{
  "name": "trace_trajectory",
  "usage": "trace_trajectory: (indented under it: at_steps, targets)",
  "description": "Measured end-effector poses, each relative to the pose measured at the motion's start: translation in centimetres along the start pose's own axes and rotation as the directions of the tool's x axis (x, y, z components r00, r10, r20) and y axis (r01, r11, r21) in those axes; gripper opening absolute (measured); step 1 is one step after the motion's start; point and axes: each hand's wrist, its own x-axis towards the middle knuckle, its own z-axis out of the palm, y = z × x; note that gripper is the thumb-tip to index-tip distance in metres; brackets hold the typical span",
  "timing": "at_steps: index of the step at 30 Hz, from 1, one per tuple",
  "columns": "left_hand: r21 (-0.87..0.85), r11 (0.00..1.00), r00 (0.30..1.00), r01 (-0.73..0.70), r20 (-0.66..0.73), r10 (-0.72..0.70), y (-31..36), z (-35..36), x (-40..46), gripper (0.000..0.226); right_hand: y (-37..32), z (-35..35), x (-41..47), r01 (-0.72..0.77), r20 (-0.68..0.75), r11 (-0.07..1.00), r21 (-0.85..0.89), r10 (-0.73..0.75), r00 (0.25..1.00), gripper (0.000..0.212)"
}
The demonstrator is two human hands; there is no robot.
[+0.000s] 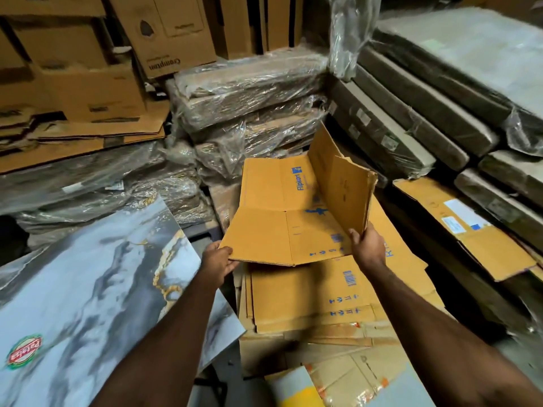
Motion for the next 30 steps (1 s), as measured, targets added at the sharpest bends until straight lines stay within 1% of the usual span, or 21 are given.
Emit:
trace_trajectory:
  at_steps: [1,3,4,5,6,7,8,9,11,12,14,16,17,19,21,22,23,25,26,28,30]
  targets:
    - [0.010,1.000,1.000,0.010,0.016,-0.010,-0.5,-0.1,0.0,0.037,-0.2,0.0,-0.5,-0.046,-0.025,0.995,0.083,0.048,0.999,0.030]
    - [0.018,1.000,0.999,0.015,0.049,-0.015,-1.3,-0.1,0.0,0.037,1.0,1.1,-0.4,-0.253,-0.006,0.924,0.286,0.266,0.964,0.039]
    - [0.021,1.000,0.998,0.015,0.058,-0.016,-1.6,-0.2,-0.1,0.037,1.7,1.9,-0.2,-0.431,0.093,0.791,0.435,0.436,0.895,0.045]
    - [0.024,1.000,0.998,0.015,0.066,-0.017,-2.0,-0.2,-0.2,0.038,2.4,2.9,0.0,-0.612,0.300,0.560,0.558,0.552,0.778,0.047]
    - [0.039,0.999,0.997,0.015,0.079,-0.018,-2.4,-0.2,-0.2,0.040,2.9,4.1,0.1,-0.735,0.488,0.364,0.571,0.570,0.661,0.040]
    - [0.046,0.999,0.995,0.015,0.098,-0.019,-2.7,-0.1,-0.4,0.041,3.1,4.8,-0.3,-0.793,0.586,0.290,0.536,0.549,0.596,0.024]
    - [0.061,0.998,0.994,0.008,0.109,-0.015,-3.1,0.1,-0.5,0.042,3.2,5.6,-0.6,-0.820,0.620,0.253,0.514,0.551,0.559,0.013]
    - [0.067,0.998,0.993,0.002,0.120,-0.010,-3.4,0.2,-0.5,0.041,2.8,6.1,-1.0,-0.833,0.634,0.253,0.491,0.553,0.541,0.012]
    - [0.101,0.995,0.992,-0.014,0.127,0.002,-3.7,0.5,-0.7,0.036,2.0,6.3,-1.8,-0.827,0.619,0.300,0.476,0.554,0.557,0.026]
    - [0.149,0.988,0.991,-0.027,0.133,0.007,-3.9,0.7,-0.7,0.032,2.2,6.3,-1.9,-0.824,0.608,0.291,0.486,0.565,0.558,0.032]
    - [0.281,0.958,0.986,-0.057,0.169,0.009,-4.7,0.5,-0.6,0.029,2.4,5.7,-2.2,-0.820,0.599,0.312,0.480,0.566,0.566,0.033]
    - [0.379,0.924,0.971,-0.043,0.234,-0.051,-5.8,0.1,-0.5,0.042,3.3,5.6,-2.3,-0.828,0.599,0.307,0.469,0.579,0.554,0.021]
    - [0.419,0.908,0.957,-0.015,0.268,-0.107,-6.4,0.0,-0.6,0.047,3.8,5.6,-2.7,-0.846,0.610,0.299,0.441,0.592,0.527,0.017]
    - [0.501,0.864,0.944,0.046,0.261,-0.202,-7.2,0.3,-1.0,0.055,4.4,5.3,-3.6,-0.872,0.618,0.291,0.394,0.619,0.486,0.023]
    - [0.613,0.790,0.946,-0.008,0.261,-0.193,-7.6,0.7,-1.5,0.066,4.9,5.2,-4.3,-0.883,0.629,0.272,0.383,0.623,0.465,0.024]
    - [0.629,0.776,0.939,-0.041,0.289,-0.185,-7.4,0.9,-2.1,0.065,5.1,5.3,-4.7,-0.869,0.613,0.300,0.394,0.618,0.492,0.018]
    - [0.623,0.780,0.929,-0.062,0.323,-0.183,-7.1,1.1,-2.8,0.061,4.8,5.4,-5.1,-0.853,0.614,0.324,0.408,0.594,0.520,0.012]
    - [0.558,0.828,0.906,-0.063,0.379,-0.187,-6.2,1.2,-3.9,0.051,3.7,5.9,-5.9,-0.803,0.585,0.423,0.419,0.551,0.595,0.017]
    - [0.517,0.854,0.903,-0.061,0.393,-0.173,-5.5,1.1,-4.7,0.049,2.6,6.2,-6.5,-0.787,0.589,0.421,0.450,0.522,0.616,0.015]
    - [0.429,0.899,0.915,-0.083,0.390,-0.101,-4.3,-0.1,-5.8,0.045,-0.6,6.7,-8.3,-0.735,0.604,0.461,0.498,0.425,0.675,0.014]
    - [0.300,0.946,0.931,-0.123,0.366,0.005,-3.1,-2.1,-7.2,0.038,-4.4,7.4,-10.7,-0.674,0.653,0.540,0.504,0.272,0.706,0.016]
